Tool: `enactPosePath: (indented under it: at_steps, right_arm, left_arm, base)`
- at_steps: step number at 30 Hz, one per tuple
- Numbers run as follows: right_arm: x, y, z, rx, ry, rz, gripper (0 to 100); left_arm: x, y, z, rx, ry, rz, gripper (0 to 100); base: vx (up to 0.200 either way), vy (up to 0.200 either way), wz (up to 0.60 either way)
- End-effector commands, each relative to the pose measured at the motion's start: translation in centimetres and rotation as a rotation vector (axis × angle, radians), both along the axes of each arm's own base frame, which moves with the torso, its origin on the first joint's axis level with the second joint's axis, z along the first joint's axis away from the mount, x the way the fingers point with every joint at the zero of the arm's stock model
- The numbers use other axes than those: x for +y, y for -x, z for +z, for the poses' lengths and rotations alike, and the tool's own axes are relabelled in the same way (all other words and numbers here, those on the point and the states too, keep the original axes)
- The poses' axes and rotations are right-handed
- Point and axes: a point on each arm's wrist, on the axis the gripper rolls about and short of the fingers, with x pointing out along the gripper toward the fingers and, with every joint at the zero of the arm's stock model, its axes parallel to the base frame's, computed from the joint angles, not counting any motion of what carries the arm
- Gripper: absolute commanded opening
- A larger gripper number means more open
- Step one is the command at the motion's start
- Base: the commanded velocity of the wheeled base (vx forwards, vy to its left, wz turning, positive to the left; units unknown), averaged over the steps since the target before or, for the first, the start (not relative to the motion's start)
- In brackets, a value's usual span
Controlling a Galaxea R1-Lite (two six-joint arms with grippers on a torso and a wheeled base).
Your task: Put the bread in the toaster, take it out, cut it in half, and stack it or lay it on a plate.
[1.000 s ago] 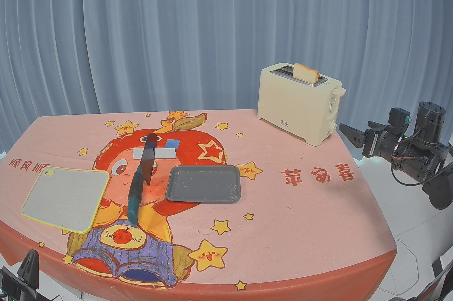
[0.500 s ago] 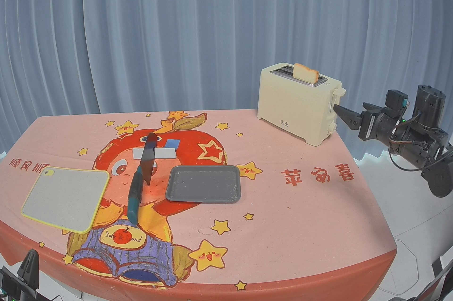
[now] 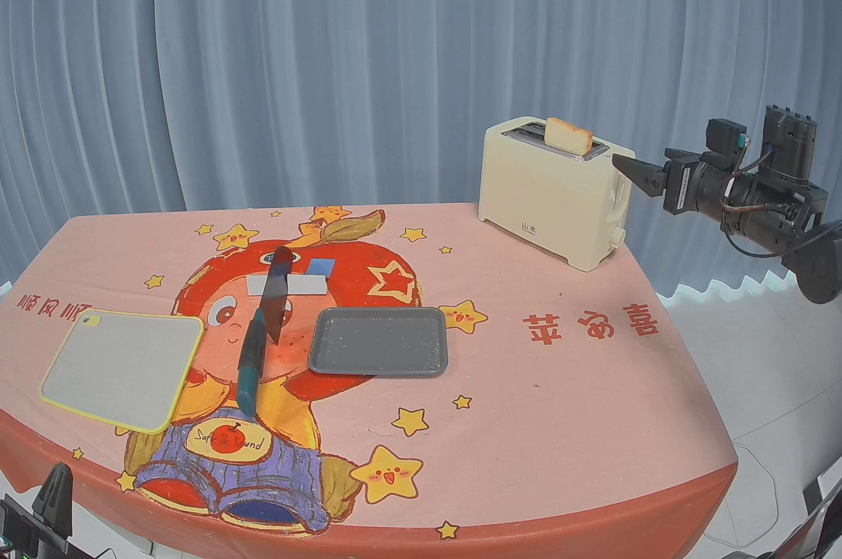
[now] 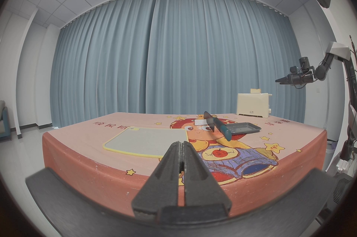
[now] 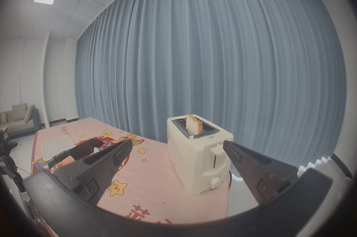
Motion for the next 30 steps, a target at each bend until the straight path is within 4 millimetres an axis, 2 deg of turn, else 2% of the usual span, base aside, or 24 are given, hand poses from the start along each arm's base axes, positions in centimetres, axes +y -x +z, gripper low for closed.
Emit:
enactPosePath:
  at_steps: [1, 8, 14, 30]
  right_arm:
    - [-0.3, -1.6, -0.2, -0.005, 0.013, 0.005, 100]
    - [-0.8, -3.5, -0.2, -0.021, 0.01, 0.006, 100]
    - [-1.6, -4.6, -0.4, -0.049, 0.067, 0.024, 100]
    - [-2.2, -7.5, -0.5, -0.078, 0.067, 0.023, 100]
  left_arm:
    - [0.0, 0.0, -0.5, 0.0, 0.0, 0.001, 0]
    - [0.0, 0.0, -0.5, 0.0, 0.0, 0.0, 0]
    - [0.0, 0.0, -0.5, 0.002, 0.0, 0.001, 0]
    - [0.0, 0.0, -0.5, 0.002, 0.0, 0.0, 0]
  base:
    - [0.0, 0.0, 0.0]
    - [0.0, 0.0, 0.0]
    - [0.0, 0.0, 0.0]
    - [0.0, 0.0, 0.0]
